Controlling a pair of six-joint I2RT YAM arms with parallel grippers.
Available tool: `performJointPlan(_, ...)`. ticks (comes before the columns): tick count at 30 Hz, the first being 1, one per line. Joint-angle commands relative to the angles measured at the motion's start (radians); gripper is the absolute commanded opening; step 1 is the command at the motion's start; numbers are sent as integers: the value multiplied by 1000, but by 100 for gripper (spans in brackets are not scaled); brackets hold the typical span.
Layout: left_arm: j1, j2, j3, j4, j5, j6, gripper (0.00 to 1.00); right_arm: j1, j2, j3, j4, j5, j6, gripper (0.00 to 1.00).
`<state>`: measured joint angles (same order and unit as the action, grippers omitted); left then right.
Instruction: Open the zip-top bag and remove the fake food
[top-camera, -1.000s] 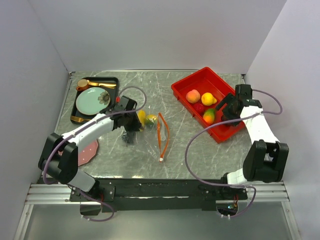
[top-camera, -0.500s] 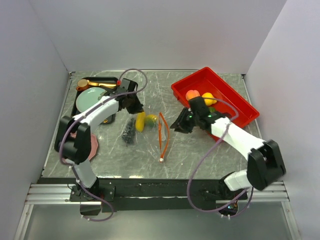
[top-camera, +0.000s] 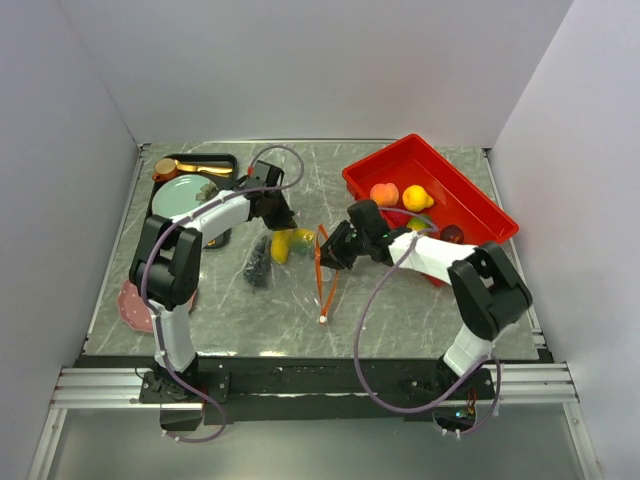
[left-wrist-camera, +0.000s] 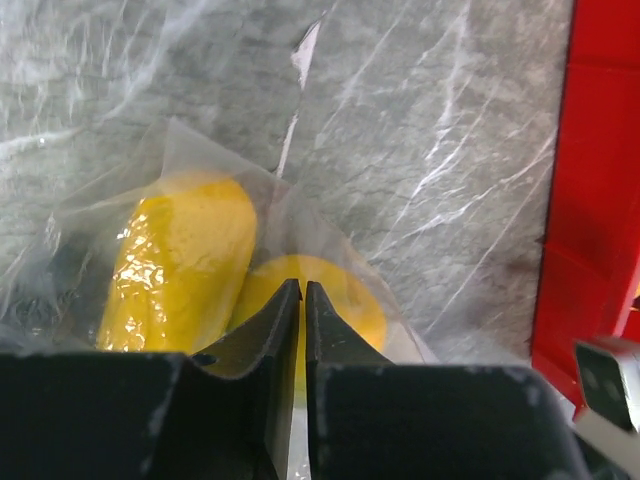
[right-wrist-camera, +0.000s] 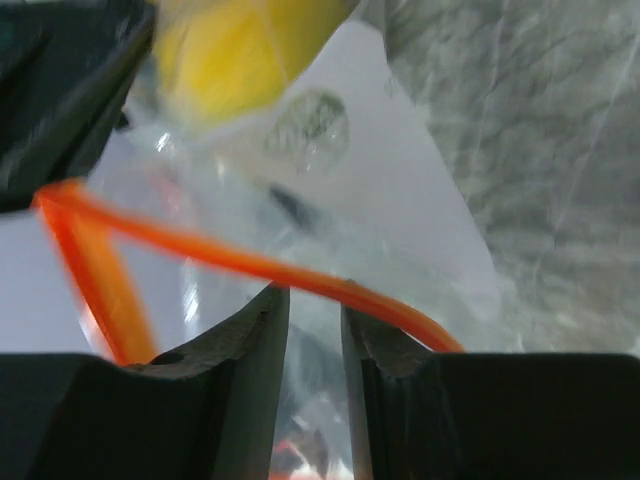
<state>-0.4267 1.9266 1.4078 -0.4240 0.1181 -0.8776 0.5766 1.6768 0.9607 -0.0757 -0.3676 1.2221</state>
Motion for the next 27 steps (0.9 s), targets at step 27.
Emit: performJointPlan(27,-99,-123,-266,148,52,-50,2,16,135,81,28,88,31,75)
